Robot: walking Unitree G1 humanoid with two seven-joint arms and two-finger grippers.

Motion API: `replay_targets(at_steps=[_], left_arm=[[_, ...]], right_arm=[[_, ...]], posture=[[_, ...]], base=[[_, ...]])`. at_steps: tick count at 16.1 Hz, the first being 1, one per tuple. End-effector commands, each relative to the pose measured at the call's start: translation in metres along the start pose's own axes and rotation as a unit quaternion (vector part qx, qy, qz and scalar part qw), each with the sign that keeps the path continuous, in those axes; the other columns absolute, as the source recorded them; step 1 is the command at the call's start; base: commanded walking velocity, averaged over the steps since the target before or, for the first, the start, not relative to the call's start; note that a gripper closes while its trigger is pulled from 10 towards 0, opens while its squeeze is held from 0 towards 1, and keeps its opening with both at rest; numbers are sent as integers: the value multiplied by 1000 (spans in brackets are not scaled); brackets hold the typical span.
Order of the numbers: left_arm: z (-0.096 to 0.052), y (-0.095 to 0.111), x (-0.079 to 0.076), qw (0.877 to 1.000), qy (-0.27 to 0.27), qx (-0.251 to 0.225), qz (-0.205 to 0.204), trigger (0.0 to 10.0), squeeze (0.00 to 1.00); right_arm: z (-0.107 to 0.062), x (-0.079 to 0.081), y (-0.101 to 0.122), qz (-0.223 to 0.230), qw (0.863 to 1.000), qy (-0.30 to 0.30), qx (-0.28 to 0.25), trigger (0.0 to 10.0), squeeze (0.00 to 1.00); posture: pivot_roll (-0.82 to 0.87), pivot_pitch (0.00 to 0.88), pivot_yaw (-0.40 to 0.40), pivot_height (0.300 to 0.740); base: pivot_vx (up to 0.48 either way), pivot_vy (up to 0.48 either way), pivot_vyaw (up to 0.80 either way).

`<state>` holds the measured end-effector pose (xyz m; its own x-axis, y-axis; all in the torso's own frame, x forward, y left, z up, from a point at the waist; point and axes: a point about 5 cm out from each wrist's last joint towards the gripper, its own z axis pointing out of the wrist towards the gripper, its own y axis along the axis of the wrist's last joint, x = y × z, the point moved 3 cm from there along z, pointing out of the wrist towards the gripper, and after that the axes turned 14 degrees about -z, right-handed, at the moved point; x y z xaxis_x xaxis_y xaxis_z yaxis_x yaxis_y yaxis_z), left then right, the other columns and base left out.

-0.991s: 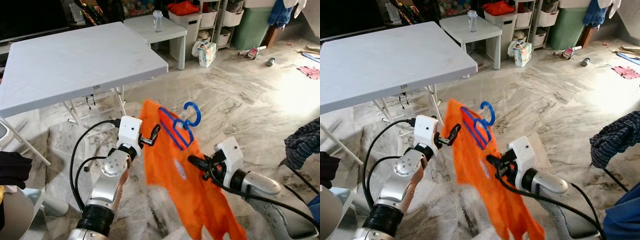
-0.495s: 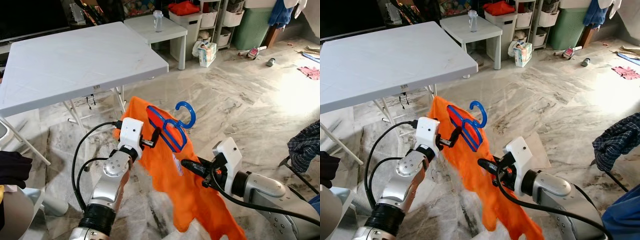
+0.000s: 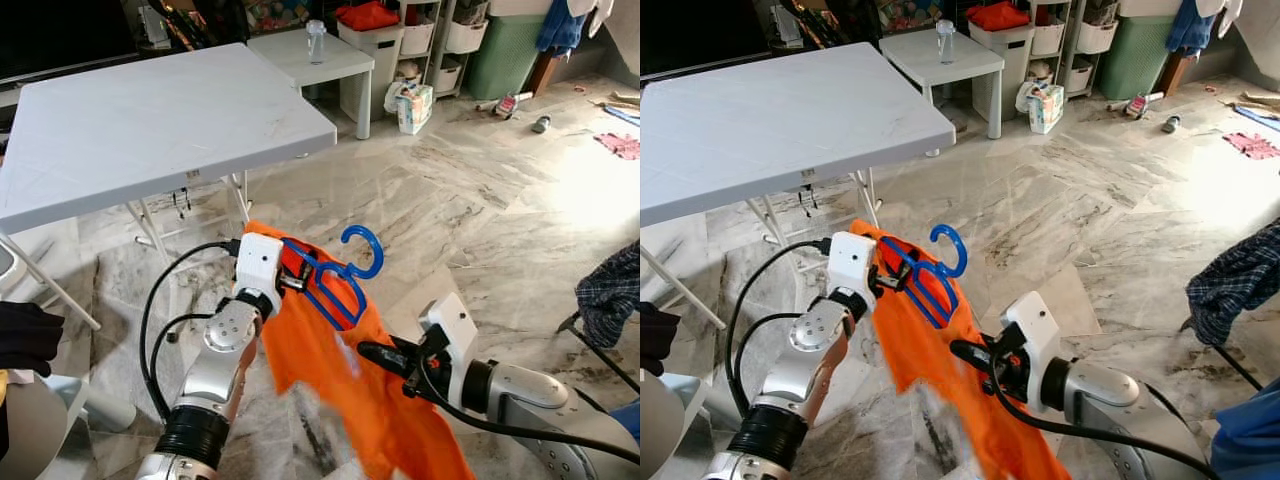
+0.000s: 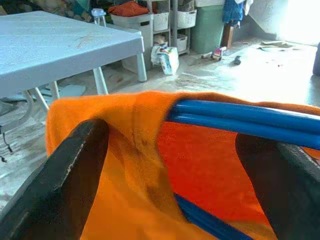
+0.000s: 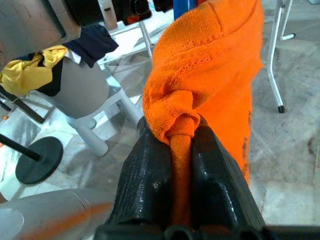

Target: Hang hanger

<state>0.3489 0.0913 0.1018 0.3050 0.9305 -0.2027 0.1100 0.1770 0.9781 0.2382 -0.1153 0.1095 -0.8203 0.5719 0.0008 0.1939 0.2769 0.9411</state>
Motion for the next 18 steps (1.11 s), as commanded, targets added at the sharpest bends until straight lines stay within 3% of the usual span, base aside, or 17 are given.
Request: replay_targets(at_steps=[1, 4, 9, 12, 15, 18], left_arm=[[1, 0, 6, 1000, 7, 3, 10, 10000, 0], [-6, -12, 24, 999, 37, 29, 13, 10000, 0], [-6, -9, 46, 997, 69, 31, 25, 10000, 0], [-1, -5, 35, 998, 49, 21, 27, 10000, 0], [-1, -5, 45, 997, 67, 21, 24, 10000, 0], [-3, -2, 48, 997, 67, 17, 28, 10000, 0]], right_arm=[[-3, -2, 6, -8, 1000, 0, -13, 10000, 0], [-6, -7, 14, 0, 1000, -10, -25, 10000, 0], [-14, -8, 13, 1, 1000, -7, -24, 10000, 0], [-10, -1, 18, 4, 999, 15, -33, 10000, 0], [-13, 4, 16, 3, 999, 25, -29, 10000, 0], [-13, -17, 0, 3, 999, -41, 5, 10000, 0]], posture=[[-147, 26, 19, 740], [-151, 28, 20, 740], [-148, 27, 17, 740], [-151, 25, 17, 740], [-155, 25, 16, 740], [-149, 25, 16, 740]], base=[[0, 0, 0], [0, 0, 0], [0, 0, 0], [0, 0, 0], [0, 0, 0], [0, 0, 0]])
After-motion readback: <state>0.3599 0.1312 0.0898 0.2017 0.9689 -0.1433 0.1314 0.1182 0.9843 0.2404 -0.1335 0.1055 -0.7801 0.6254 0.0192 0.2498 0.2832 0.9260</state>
